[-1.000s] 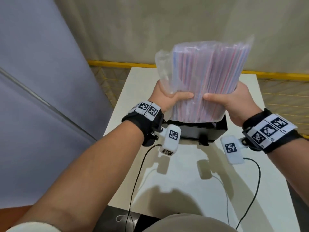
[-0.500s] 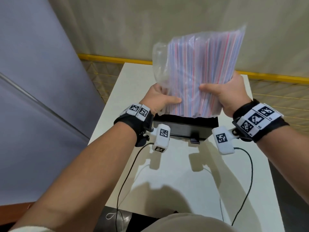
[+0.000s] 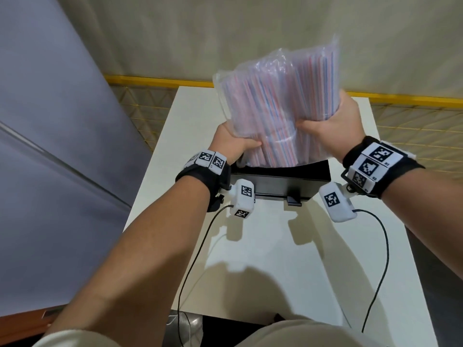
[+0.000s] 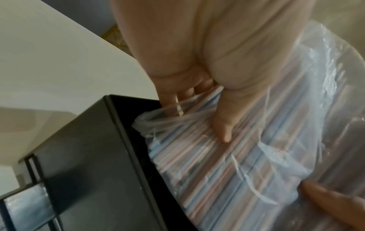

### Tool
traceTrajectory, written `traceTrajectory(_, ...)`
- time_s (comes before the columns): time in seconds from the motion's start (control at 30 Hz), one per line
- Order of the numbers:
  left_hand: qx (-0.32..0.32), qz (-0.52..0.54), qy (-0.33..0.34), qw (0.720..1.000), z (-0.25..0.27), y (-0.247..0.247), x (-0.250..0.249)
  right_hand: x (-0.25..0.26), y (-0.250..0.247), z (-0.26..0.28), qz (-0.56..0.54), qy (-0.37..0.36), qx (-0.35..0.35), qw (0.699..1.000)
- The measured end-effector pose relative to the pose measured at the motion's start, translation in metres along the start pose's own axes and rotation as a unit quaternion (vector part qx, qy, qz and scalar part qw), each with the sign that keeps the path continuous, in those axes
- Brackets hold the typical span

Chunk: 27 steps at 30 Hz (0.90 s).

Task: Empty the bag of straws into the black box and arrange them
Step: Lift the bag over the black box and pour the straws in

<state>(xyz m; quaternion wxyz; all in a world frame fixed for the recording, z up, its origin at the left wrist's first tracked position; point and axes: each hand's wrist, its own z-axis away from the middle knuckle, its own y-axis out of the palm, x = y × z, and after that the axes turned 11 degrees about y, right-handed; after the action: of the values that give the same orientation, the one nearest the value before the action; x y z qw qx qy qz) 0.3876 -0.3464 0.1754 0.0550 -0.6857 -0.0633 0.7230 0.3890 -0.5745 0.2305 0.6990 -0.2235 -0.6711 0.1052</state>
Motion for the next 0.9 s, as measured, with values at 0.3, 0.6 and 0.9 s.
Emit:
traceTrajectory(0.3,0.019,0.099,-0.046,0.994,0.002,0.003,0.000,-0.014,0.008,0.000,0.030,-0.010,-0.004,1.000)
traceTrajectory(0.6,0.035,0.179,-0.067,0.981,0.008,0.011,-0.008,-0.009,0.005,-0.005,0.018,0.000,0.027,0.999)
traceTrajectory(0.9,0.012,0.232,-0.044,0.972,0.007,0.004,-0.008,-0.009,0.004,-0.007,0.059,-0.008,0.036,0.998)
